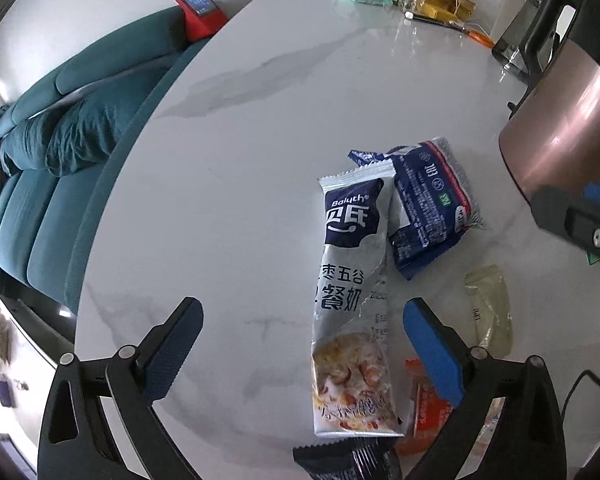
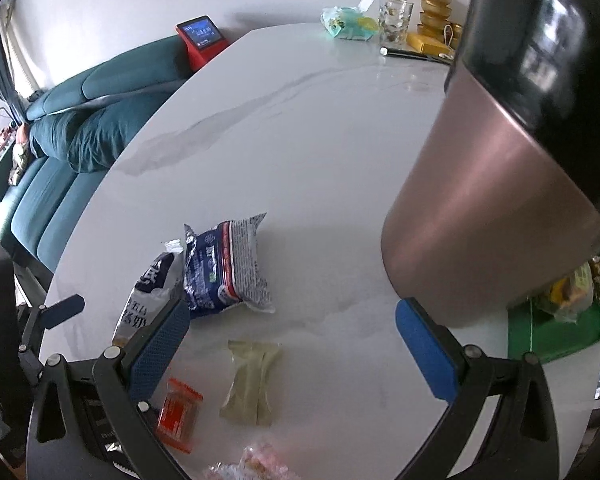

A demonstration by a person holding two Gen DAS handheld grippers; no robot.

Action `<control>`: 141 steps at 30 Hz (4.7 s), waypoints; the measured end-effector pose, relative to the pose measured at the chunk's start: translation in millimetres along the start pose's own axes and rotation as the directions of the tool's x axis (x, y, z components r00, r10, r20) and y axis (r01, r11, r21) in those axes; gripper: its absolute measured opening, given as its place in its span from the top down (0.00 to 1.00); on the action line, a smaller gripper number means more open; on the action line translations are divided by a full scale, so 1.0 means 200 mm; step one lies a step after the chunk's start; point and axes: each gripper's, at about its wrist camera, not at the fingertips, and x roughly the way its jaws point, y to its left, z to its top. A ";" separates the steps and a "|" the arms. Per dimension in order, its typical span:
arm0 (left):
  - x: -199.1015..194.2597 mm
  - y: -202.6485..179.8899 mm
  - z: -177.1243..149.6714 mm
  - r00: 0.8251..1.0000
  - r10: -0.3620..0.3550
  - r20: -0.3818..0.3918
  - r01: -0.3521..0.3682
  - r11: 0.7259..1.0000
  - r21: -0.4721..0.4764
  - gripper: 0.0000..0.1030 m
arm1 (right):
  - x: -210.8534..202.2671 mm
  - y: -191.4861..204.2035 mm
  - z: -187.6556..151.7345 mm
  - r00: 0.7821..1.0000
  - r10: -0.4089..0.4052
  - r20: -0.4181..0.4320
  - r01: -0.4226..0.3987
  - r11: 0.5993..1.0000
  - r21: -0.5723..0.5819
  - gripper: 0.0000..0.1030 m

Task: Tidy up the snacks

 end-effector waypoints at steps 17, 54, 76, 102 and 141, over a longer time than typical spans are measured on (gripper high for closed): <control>0.00 0.06 0.00 0.996 -0.089 -0.018 0.089 0.996 0.026 0.59 | 0.15 0.17 0.07 0.999 -0.027 -0.047 0.022 0.996 -0.090 0.00; 0.00 0.26 0.02 0.999 -0.034 -0.027 0.032 0.998 -0.057 0.76 | 0.42 0.35 0.09 0.985 -0.052 -0.166 0.022 0.984 -0.177 0.00; -0.13 0.25 0.00 1.000 -0.022 0.018 0.023 0.998 -0.059 0.76 | 0.19 0.30 0.08 0.997 0.040 -0.071 -0.049 0.989 -0.137 0.08; -0.01 0.23 0.06 0.995 -0.097 -0.013 0.097 0.995 -0.001 0.75 | 0.11 0.24 0.01 0.995 0.073 -0.068 -0.080 0.991 -0.107 0.08; 0.02 0.30 0.11 0.997 -0.070 -0.012 0.071 0.996 0.047 0.90 | 0.18 0.20 0.03 0.989 0.108 -0.099 -0.117 0.989 -0.087 0.08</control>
